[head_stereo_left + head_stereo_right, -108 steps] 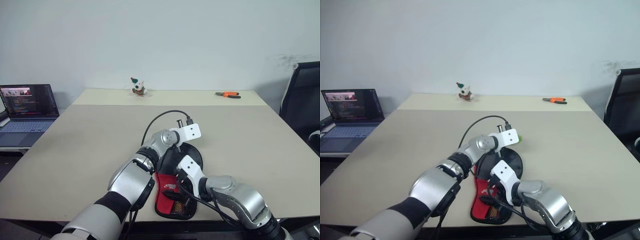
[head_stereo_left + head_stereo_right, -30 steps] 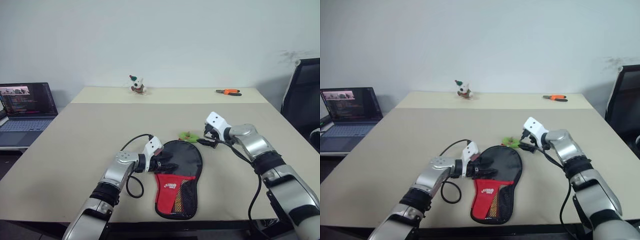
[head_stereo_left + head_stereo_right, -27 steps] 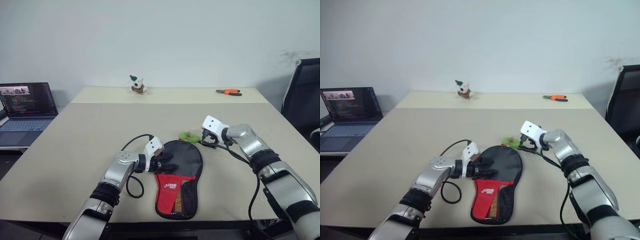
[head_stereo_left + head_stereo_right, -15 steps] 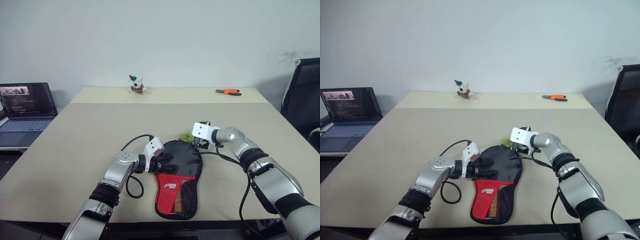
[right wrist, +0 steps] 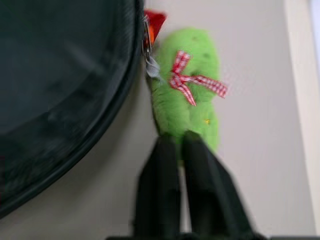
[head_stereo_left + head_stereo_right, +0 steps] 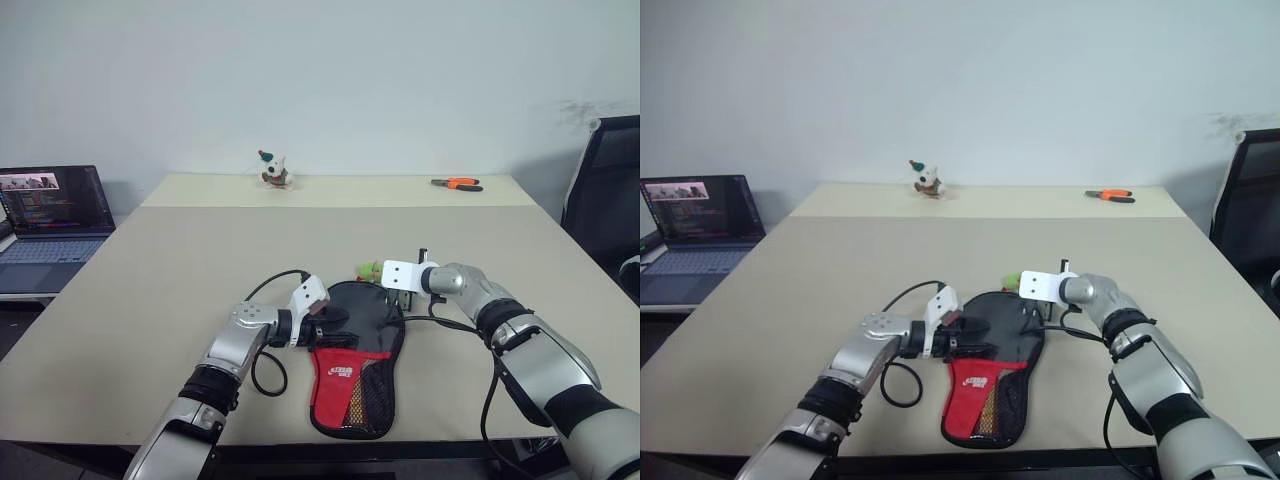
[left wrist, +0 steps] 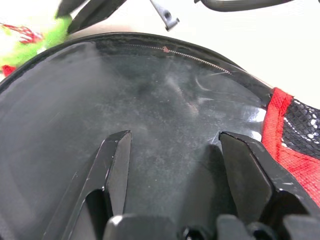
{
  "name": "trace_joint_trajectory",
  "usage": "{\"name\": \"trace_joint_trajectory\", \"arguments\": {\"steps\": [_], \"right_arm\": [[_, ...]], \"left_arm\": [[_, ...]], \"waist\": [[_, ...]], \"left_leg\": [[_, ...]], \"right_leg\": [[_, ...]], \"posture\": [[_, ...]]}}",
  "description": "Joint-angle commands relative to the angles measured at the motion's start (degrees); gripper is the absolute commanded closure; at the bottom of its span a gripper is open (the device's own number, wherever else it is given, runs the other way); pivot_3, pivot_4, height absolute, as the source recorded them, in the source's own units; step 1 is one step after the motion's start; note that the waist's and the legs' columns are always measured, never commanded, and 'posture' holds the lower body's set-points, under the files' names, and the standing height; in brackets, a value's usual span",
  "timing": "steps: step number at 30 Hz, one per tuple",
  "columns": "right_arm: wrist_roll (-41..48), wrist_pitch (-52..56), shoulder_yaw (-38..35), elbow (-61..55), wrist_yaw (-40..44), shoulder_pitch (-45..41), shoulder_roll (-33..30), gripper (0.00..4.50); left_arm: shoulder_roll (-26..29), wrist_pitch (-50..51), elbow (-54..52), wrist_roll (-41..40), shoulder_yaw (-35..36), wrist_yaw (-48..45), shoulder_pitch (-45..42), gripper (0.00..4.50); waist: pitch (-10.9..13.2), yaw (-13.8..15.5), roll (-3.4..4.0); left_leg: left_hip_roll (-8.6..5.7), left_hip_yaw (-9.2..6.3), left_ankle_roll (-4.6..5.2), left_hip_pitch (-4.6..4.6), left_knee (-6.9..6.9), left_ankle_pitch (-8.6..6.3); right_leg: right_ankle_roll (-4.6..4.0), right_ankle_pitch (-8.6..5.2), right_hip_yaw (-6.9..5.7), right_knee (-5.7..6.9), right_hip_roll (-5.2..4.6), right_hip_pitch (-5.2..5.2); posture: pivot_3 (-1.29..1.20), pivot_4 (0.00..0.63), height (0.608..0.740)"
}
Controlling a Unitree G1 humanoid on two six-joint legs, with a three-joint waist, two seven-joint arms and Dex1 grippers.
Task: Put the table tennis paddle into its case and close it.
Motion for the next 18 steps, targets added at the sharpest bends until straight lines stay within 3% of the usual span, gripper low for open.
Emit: {"name": "trace_joint_trajectory", "arguments": {"steps": [1, 18], "right_arm": [[0.1, -0.2, -0.9, -0.7, 0.5, -1.9, -0.5, 4.48], [2.3, -1.1, -3.4, -5.9, 10.1, -0.1, -5.1, 4.48]], "left_arm": [[0.2, -0.6, -0.4, 0.7, -1.0, -1.0, -0.4, 1.45], [-2.5, -3.0, 2.3, 0.8, -1.5, -3.2, -3.1, 1.45]], "waist": [[0.0, 0.0, 0.00], [0.0, 0.3, 0.03]], "left_leg": [[0.01, 0.00, 0.00, 0.00, 0.00, 0.00], [-0.01, -0.02, 0.00, -0.03, 0.02, 0.00]], "right_leg": [[0.00, 0.00, 0.00, 0.00, 0.00, 0.00], [0.01, 0.00, -0.03, -0.01, -0.02, 0.00]], "posture": [[0.00, 0.150, 0.740], [0.00, 0.150, 0.740]]}}
